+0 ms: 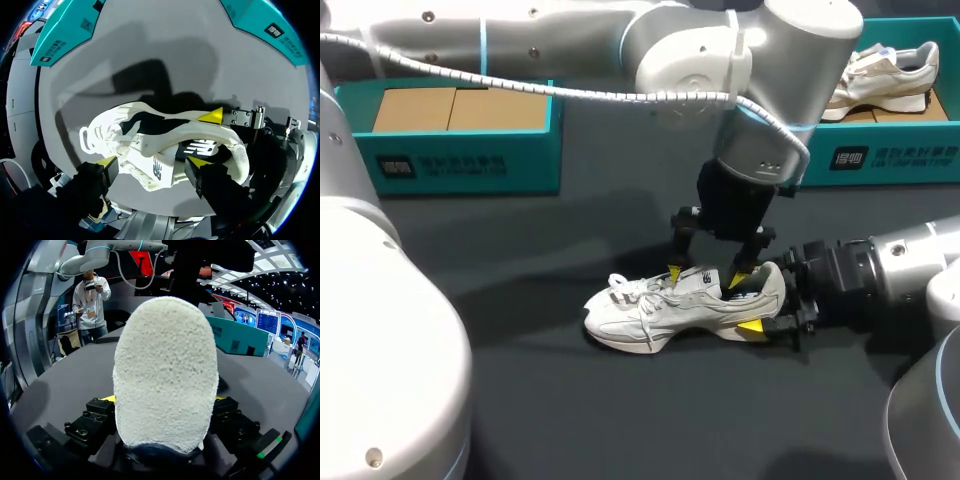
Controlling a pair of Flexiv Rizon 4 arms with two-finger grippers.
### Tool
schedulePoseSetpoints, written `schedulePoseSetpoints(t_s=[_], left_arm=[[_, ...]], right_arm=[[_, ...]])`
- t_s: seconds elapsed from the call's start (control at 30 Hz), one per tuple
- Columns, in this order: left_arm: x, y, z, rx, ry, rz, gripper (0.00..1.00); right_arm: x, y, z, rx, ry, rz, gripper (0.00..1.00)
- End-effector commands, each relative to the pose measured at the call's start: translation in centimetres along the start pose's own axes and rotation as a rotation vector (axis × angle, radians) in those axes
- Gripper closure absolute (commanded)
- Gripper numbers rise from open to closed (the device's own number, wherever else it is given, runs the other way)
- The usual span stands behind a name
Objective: Take the shoe out of the shoebox, open the shoe tongue, remove and reinsert the insole, then place the shoe into the shoebox
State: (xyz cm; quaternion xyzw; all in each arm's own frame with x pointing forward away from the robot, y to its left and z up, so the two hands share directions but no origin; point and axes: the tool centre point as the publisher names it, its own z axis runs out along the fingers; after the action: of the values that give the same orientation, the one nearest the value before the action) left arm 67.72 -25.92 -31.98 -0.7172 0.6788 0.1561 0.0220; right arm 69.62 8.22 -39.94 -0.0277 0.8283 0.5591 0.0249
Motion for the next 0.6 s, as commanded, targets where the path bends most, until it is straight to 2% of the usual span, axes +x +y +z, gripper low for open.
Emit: schedulePoseSetpoints(t_s=[0.03, 0.07, 0.13, 0.2, 0.23, 0.33, 0.43, 0.5, 0.53, 0.57, 0.6], left_arm=[[0.8, 0.7, 0.6, 0.009, -0.047, -0.023, 0.16], [0.7, 0.8, 0.7, 0.009, -0.053, -0.023, 0.20], [0.7, 0.8, 0.8, 0.009, -0.065, -0.025, 0.36], [0.6, 0.8, 0.9, 0.006, -0.071, -0.028, 0.44], [0.5, 0.9, 0.9, 0.005, -0.072, -0.029, 0.51], [0.0, 1.2, 0.7, 0.006, -0.074, -0.030, 0.59], [-0.5, 1.3, 0.4, 0.017, -0.070, -0.033, 0.62], [-0.8, 1.2, 0.1, 0.027, -0.063, -0.039, 0.71], [-1.0, 1.2, 0.0, 0.032, -0.059, -0.042, 0.79], [-1.2, 1.2, -0.1, 0.036, -0.054, -0.043, 0.94], [-1.4, 1.2, -0.2, 0.042, -0.049, -0.044, 1.00]], right_arm=[[0.1, 0.1, 0.0, 0.003, -0.002, 0.000, 1.00], [0.1, 0.1, 0.0, 0.003, -0.002, 0.000, 1.00], [0.1, 0.1, 0.0, 0.003, -0.002, 0.000, 1.00], [0.1, 0.1, 0.0, 0.003, -0.002, 0.000, 1.00], [0.1, 0.1, 0.0, 0.003, -0.002, 0.000, 1.00], [0.1, 0.1, 0.0, 0.003, -0.002, 0.000, 1.00], [0.1, 0.1, 0.0, 0.003, -0.002, 0.000, 1.00], [0.1, 0.1, 0.0, 0.003, -0.002, 0.000, 1.00], [0.1, 0.1, 0.0, 0.003, -0.002, 0.000, 1.00], [0.1, 0.1, 0.0, 0.003, -0.002, 0.000, 1.00], [0.1, 0.1, 0.0, 0.003, -0.002, 0.000, 1.00]])
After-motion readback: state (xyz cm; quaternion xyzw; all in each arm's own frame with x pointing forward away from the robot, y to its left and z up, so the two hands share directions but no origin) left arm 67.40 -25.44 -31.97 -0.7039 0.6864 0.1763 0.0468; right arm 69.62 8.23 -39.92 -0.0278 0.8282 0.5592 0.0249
